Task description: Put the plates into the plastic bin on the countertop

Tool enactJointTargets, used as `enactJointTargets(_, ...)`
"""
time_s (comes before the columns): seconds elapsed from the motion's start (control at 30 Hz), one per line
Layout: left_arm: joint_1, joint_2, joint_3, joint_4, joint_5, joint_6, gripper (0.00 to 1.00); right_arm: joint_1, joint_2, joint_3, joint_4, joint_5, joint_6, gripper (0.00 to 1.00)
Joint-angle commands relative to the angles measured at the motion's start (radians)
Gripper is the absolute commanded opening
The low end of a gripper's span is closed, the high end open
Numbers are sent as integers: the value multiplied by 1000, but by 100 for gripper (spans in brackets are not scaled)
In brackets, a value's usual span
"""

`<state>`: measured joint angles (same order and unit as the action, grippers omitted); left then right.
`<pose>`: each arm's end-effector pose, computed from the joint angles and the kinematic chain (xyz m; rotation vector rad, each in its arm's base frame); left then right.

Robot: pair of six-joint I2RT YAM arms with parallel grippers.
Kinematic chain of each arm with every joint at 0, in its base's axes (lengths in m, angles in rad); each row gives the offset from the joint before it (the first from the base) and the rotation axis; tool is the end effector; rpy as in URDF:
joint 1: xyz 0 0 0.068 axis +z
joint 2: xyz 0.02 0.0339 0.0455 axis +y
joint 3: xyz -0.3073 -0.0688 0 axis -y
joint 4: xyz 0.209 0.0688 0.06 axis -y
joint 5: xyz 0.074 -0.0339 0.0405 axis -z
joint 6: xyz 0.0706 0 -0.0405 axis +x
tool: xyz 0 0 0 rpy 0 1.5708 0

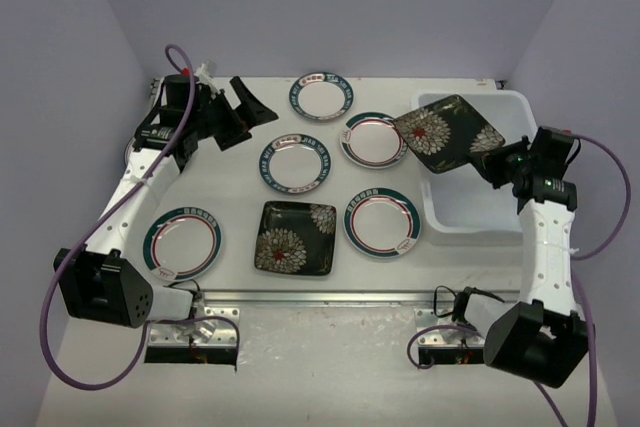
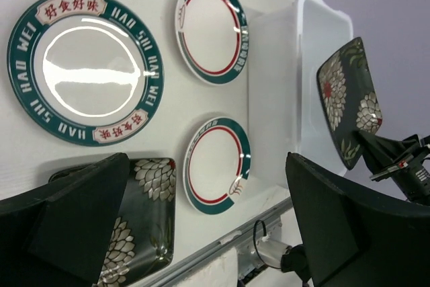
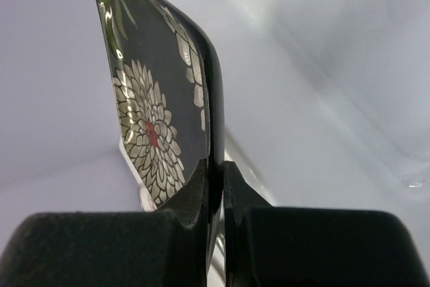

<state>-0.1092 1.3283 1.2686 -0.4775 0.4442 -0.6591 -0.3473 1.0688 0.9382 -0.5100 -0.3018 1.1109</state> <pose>0.2718 -0.0603 0.3887 -0.3212 2.1647 -0.9168 0.1957 -0.0485 0.3306 1.3870 1.8134 0.7468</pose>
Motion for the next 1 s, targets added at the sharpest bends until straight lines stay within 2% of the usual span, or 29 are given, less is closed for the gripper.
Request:
enactJointTargets(0.0, -3, -61, -78, -34, 2, 56, 100, 7, -84, -84, 197, 218, 282, 0)
enactJointTargets(0.13, -3, -106, -132, -27, 31, 64, 100, 7, -58, -139, 298, 337, 339, 0)
enactJointTargets(0.37, -3, -123, -136, -70, 58, 119, 100, 6, 0, -215, 404, 414, 359, 0)
enactJointTargets(0.57, -3, -111, -152, -73, 80, 127, 100, 7, 82, -263, 544, 385, 352, 0)
enactJointTargets(0.83, -3, -100, -128, -96, 91, 148, 100, 8, 206, -248, 599, 384, 267, 0)
enactJointTargets(0.97, -3, -98, -113, -122, 83, 168, 100, 8, 266, -240, 633, 359, 240, 6)
